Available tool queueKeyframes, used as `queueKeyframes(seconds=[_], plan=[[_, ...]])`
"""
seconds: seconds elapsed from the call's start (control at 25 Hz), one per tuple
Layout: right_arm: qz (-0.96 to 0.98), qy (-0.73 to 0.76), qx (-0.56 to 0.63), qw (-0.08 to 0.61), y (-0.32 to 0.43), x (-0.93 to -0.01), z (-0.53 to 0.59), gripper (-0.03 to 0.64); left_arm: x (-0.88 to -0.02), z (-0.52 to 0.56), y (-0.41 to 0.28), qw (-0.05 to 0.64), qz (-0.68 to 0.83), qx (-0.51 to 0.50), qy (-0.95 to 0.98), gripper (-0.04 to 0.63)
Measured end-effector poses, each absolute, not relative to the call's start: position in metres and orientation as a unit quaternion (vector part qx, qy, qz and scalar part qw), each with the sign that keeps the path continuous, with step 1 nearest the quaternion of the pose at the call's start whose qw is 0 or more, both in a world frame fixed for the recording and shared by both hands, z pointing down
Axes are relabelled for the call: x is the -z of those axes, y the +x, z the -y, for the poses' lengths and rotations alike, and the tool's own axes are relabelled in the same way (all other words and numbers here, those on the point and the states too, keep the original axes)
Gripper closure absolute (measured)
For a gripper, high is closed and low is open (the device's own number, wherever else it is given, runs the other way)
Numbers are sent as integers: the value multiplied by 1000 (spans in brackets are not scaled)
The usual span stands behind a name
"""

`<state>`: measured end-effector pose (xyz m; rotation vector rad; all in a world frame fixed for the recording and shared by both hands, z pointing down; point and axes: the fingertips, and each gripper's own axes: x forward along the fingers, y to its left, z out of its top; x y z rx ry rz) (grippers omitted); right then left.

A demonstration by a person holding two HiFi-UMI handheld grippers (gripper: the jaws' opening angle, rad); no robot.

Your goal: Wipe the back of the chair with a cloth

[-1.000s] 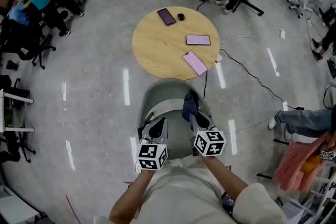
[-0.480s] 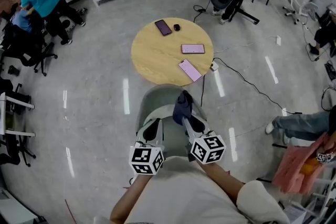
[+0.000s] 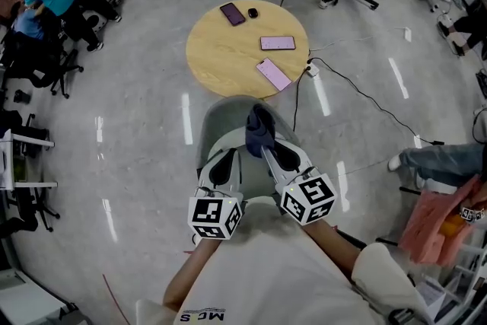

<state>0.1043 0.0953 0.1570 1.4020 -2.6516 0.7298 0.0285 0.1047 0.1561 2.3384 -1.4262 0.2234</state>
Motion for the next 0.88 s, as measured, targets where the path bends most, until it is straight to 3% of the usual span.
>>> queueKeyframes(seconds=[0.88], plan=[[864,457,-202,58,120,-154,-105,546,-148,-119,45,173,527,-91,827,595]])
